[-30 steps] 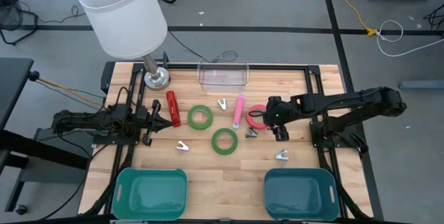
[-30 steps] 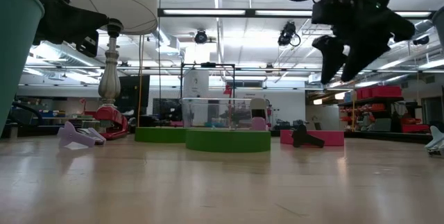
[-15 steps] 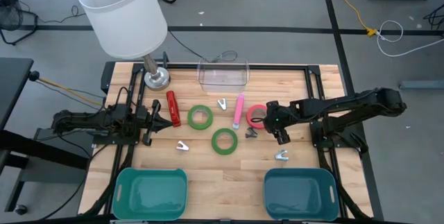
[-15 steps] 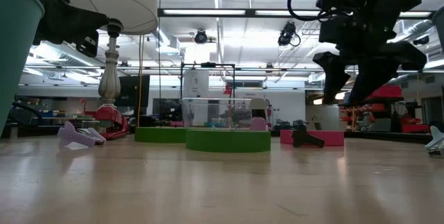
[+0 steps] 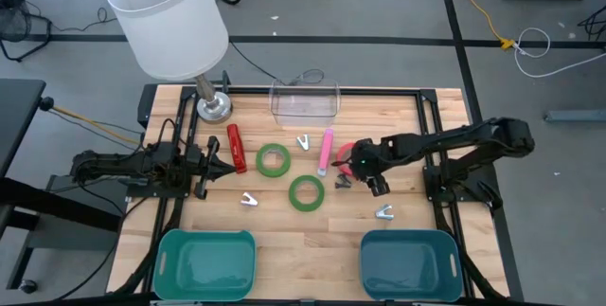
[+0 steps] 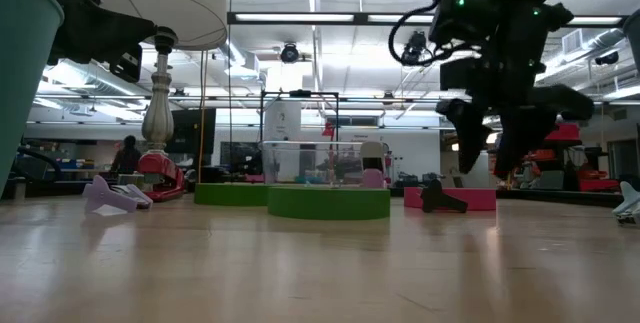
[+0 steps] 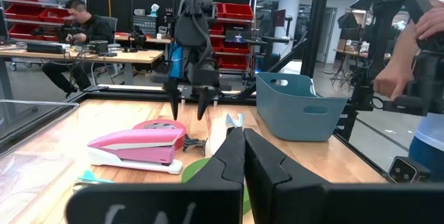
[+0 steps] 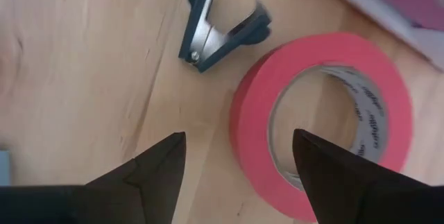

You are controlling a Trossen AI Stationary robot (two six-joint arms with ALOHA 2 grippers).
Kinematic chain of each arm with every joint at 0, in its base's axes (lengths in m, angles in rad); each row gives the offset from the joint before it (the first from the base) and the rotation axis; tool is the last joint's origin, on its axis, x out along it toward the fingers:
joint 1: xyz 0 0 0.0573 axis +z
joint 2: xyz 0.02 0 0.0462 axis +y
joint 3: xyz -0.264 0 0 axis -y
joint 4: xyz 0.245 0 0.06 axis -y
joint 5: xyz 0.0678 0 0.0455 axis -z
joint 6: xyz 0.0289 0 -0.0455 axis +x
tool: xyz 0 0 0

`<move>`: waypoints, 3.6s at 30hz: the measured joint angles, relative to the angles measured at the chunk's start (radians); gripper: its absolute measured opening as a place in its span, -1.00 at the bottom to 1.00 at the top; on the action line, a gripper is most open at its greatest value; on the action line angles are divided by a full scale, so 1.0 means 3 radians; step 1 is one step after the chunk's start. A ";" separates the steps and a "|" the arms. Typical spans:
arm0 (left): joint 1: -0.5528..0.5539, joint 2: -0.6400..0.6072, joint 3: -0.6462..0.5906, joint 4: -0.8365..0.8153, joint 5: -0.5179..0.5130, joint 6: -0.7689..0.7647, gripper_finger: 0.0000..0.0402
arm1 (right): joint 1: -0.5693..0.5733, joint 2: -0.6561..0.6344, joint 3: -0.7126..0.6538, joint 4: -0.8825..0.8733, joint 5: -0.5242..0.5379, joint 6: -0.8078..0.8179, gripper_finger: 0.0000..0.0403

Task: Pick and place Stapler, Stapler remover, tape
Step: Put the pink tape into the blue bin

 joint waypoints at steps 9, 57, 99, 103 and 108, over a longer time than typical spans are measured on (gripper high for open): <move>-0.0001 0.0000 -0.0001 0.0000 0.0000 -0.0001 -0.99 | -0.0001 0.0282 0.0001 0.0181 0.0204 -0.0100 0.32; 0.0000 0.0000 0.0000 0.0000 0.0000 0.0000 -0.99 | -0.0163 0.0593 0.0006 0.0369 0.0028 0.0003 -0.48; 0.0000 0.0000 -0.0001 0.0000 0.0000 0.0000 -0.99 | 0.0155 -0.0727 0.0000 -0.0562 0.0030 0.0099 -0.49; 0.0000 0.0000 0.0000 0.0000 0.0000 0.0000 -0.99 | 0.0261 -0.0750 0.0024 -0.0502 0.0014 -0.0013 -0.49; -0.0001 0.0000 0.0000 0.0000 0.0000 0.0000 -0.99 | 0.0346 -0.0759 0.0265 -0.0442 -0.0207 -0.0002 -0.49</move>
